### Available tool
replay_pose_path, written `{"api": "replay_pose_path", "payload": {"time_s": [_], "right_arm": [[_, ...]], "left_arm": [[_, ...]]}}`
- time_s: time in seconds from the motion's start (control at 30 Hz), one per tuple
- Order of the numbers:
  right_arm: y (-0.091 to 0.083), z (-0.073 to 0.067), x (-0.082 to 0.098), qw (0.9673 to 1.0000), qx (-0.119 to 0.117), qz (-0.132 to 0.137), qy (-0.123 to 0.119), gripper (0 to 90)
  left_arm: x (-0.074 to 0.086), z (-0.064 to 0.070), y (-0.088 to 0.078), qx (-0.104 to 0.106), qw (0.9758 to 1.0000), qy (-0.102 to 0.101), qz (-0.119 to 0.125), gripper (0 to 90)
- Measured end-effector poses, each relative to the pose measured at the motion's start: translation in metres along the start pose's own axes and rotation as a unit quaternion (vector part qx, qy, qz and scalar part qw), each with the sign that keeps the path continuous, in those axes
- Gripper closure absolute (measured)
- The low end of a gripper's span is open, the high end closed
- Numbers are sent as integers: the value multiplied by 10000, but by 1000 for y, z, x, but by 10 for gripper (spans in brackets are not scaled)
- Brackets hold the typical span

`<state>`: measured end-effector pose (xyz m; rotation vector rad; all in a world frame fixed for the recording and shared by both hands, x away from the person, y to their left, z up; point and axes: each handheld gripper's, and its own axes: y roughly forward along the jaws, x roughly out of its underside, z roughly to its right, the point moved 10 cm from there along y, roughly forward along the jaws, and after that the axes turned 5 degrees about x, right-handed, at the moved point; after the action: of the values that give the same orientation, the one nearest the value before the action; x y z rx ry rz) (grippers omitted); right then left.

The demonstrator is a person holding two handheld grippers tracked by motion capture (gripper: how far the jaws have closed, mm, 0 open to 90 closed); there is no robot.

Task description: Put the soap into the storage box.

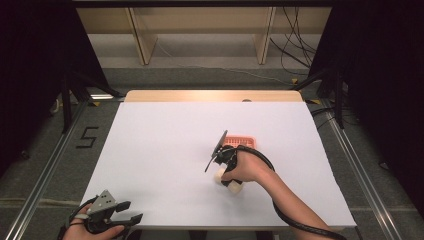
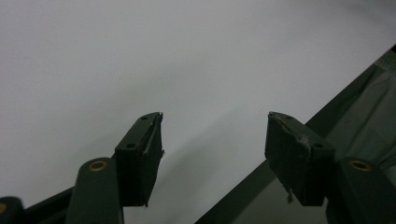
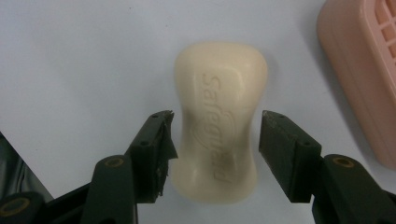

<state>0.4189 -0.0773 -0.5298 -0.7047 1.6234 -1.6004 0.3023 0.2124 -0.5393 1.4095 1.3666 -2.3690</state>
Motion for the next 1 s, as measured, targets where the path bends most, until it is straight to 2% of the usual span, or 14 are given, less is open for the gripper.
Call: {"api": "replay_pose_path", "payload": {"time_s": [0.1,0.13,0.17,0.33,0.43,0.47,0.5,0.53,0.57,0.77,0.83,0.87,0.97,1.0], "right_arm": [[5,1,-2,10000,-22,-60,-6,445],[6,2,-3,10000,-3,-78,-41,445],[8,1,-3,9999,-31,-125,41,445],[14,2,-2,9998,-60,-167,-51,445],[19,0,0,9996,-89,-265,-18,449],[20,0,0,9996,-87,-286,-5,451],[20,-2,0,9994,-101,-327,58,454],[21,-2,0,9994,-103,-336,81,456],[22,1,0,9995,-59,-307,-38,458],[25,-1,-2,9995,-5,-286,-138,485],[25,-3,-2,9995,-52,-283,-96,492],[27,-5,-3,9995,-209,-213,-61,493],[27,-3,-3,9996,-157,-251,-42,494],[27,-1,-2,9994,-86,-298,-146,494]], "left_arm": [[1,-2,-1,-68,10000,35,-17,363],[1,-1,-1,-40,10000,5,-14,363],[2,-1,-2,-23,10000,31,-49,362],[1,-1,-1,-36,10000,-1,-31,363],[1,-2,-1,-41,10000,60,-35,363],[2,0,-1,-32,10000,-72,-41,362],[2,0,-1,-51,10000,-81,-25,363],[2,0,-1,-51,10000,-81,-25,362],[1,-1,-1,-35,10000,28,-28,362],[1,-1,-1,-19,10000,27,-42,362],[1,1,-1,-1,10000,-37,-22,362],[1,1,0,8,10000,-47,-13,362],[2,0,-1,2,10000,-6,-58,362],[2,0,-1,-1,10000,-7,-34,361]]}}
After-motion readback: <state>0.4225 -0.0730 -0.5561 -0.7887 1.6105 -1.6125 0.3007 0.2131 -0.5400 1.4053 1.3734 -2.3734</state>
